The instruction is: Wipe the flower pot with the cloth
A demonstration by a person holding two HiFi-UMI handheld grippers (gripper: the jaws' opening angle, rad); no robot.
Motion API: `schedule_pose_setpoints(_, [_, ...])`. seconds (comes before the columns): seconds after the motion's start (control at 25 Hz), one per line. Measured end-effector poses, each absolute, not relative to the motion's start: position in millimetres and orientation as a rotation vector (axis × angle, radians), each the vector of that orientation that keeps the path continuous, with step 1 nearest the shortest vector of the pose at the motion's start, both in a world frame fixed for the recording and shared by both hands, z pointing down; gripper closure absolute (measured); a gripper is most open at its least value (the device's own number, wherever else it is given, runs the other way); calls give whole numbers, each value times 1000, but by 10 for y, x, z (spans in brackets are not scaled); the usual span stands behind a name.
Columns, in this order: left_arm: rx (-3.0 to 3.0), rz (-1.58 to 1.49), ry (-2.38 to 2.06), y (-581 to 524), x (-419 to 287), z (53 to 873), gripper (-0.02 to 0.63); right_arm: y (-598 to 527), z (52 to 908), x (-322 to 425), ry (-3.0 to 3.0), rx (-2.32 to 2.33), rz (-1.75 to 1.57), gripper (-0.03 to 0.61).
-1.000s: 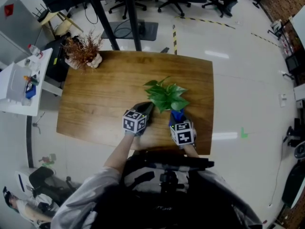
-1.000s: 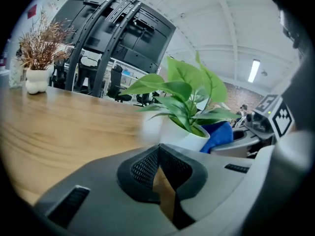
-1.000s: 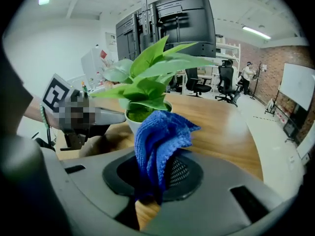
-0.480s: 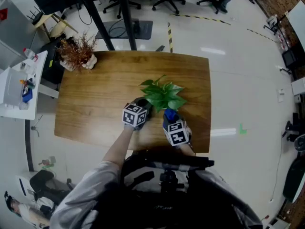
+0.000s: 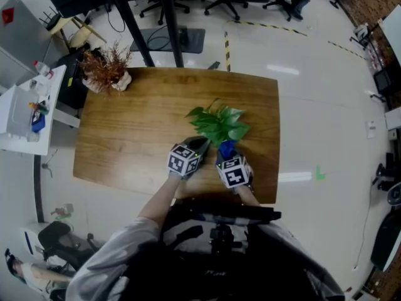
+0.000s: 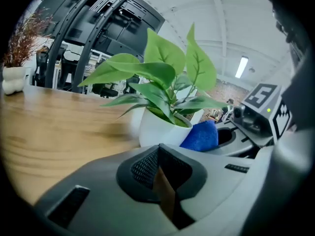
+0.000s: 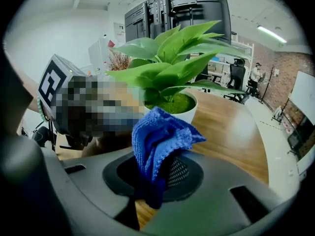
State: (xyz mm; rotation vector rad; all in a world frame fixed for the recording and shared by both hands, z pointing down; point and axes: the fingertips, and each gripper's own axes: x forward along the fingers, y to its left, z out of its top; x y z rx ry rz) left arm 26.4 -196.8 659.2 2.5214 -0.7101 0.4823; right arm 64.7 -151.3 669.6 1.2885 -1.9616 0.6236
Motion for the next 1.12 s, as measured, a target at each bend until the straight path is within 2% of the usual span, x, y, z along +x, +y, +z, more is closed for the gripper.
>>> schedule_pose_setpoints(0.36, [2507,477,-704,-1918,326,6607,613,-1585,6721,677,-1957,1305,644,497])
schedule_pose_setpoints(1.12, [2384,229,-878,-1639,-247,6131,612,-1295,6148,622,-2032,1529,698,500])
